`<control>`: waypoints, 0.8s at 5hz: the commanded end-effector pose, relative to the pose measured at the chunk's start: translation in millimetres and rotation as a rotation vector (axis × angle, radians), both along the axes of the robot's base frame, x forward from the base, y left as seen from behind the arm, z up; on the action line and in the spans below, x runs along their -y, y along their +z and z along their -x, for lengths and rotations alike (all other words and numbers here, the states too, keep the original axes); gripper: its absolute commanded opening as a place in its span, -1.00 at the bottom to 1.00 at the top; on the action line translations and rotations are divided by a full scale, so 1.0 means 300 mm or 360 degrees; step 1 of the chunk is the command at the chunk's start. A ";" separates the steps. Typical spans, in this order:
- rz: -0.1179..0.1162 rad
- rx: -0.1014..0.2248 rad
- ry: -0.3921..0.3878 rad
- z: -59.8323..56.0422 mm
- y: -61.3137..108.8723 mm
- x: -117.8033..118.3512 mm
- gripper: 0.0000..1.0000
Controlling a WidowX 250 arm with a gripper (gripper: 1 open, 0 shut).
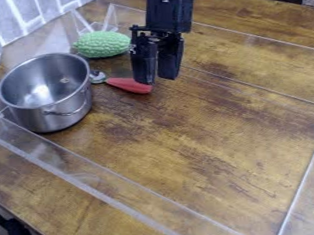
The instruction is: Move the pink spoon to the left side of the table
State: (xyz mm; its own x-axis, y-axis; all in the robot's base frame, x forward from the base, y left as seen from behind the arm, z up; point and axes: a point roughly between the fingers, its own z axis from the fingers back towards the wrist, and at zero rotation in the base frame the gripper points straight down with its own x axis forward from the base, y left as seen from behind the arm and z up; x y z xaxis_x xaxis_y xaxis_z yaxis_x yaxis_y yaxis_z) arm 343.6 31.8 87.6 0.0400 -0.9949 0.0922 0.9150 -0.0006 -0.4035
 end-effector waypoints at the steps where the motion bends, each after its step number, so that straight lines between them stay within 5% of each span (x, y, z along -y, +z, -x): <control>1: -0.0007 0.0162 -0.0101 0.038 0.115 -0.059 1.00; 2: 0.0000 0.0140 -0.0163 0.054 0.100 -0.119 1.00; 4: 0.0011 0.0091 -0.0258 -0.006 0.042 -0.157 1.00</control>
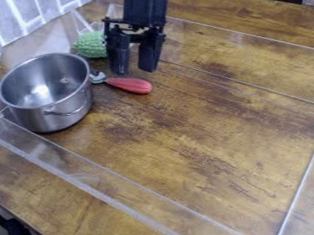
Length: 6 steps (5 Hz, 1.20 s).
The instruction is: Move the pink spoon to the left side of the table
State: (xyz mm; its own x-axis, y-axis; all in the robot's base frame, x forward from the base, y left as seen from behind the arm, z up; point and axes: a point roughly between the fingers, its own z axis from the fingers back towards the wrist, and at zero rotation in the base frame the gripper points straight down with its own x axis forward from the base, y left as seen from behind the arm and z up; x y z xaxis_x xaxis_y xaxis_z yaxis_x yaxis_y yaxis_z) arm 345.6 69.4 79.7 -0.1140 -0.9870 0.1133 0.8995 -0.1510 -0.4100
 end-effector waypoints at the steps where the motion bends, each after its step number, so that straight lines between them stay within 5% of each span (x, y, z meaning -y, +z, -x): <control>1: -0.0011 0.0084 -0.0005 -0.015 0.051 -0.037 1.00; 2: -0.0006 0.0058 -0.0030 -0.031 0.035 -0.043 1.00; 3: -0.0001 0.0034 -0.0071 0.008 -0.010 -0.060 1.00; 4: 0.0009 0.0019 -0.0095 0.047 -0.056 -0.073 -1.00; 5: 0.0001 0.0064 -0.0114 0.081 0.025 -0.070 -1.00; 6: -0.0001 0.0070 -0.0096 0.116 0.044 -0.061 -1.00</control>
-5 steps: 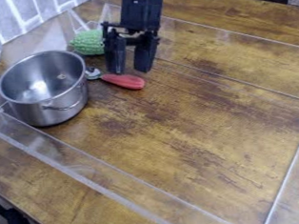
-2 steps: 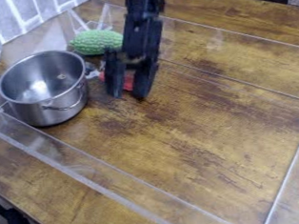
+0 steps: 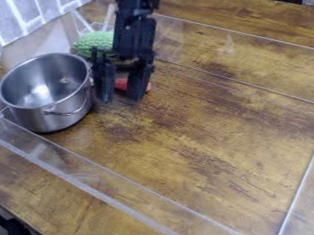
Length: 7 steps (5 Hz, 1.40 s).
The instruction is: Move the pink spoon to the left side of the table
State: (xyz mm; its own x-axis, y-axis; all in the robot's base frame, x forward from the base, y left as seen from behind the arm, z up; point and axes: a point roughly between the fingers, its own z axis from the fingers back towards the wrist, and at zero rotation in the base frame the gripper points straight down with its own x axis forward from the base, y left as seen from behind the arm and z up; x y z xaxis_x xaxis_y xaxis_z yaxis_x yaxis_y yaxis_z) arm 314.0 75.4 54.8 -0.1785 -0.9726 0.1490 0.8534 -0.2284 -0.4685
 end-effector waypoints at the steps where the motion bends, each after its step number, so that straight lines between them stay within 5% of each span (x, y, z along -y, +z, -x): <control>1: -0.0033 0.0198 -0.0015 -0.002 0.126 -0.042 -1.00; 4: -0.0019 0.0213 0.0011 -0.061 0.120 -0.137 -1.00; 5: -0.0016 0.0198 0.0034 -0.060 0.065 -0.137 1.00; 6: -0.0009 0.0191 0.0048 -0.058 0.028 -0.136 -1.00; 7: -0.0007 0.0193 0.0059 -0.043 0.009 -0.126 -1.00</control>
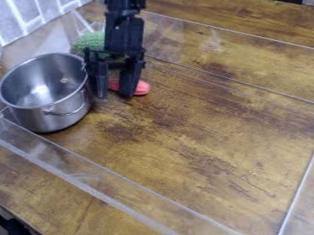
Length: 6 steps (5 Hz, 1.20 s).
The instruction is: Move the pink spoon to the left side of the table
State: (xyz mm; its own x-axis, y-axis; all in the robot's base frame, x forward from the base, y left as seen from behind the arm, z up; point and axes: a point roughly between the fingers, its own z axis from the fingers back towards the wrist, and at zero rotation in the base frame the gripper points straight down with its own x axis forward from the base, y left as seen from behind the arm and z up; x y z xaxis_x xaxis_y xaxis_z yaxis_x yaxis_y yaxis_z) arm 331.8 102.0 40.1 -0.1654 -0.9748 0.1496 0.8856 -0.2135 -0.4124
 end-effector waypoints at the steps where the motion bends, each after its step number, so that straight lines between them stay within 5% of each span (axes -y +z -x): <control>1: -0.0023 0.0103 0.0026 0.029 0.041 -0.026 -1.00; 3: -0.0031 0.0118 0.0202 -0.010 0.051 -0.054 -1.00; 4: 0.0018 0.0147 0.0259 -0.028 0.101 -0.040 1.00; 6: 0.0131 0.0192 0.0296 -0.068 0.142 0.016 1.00</control>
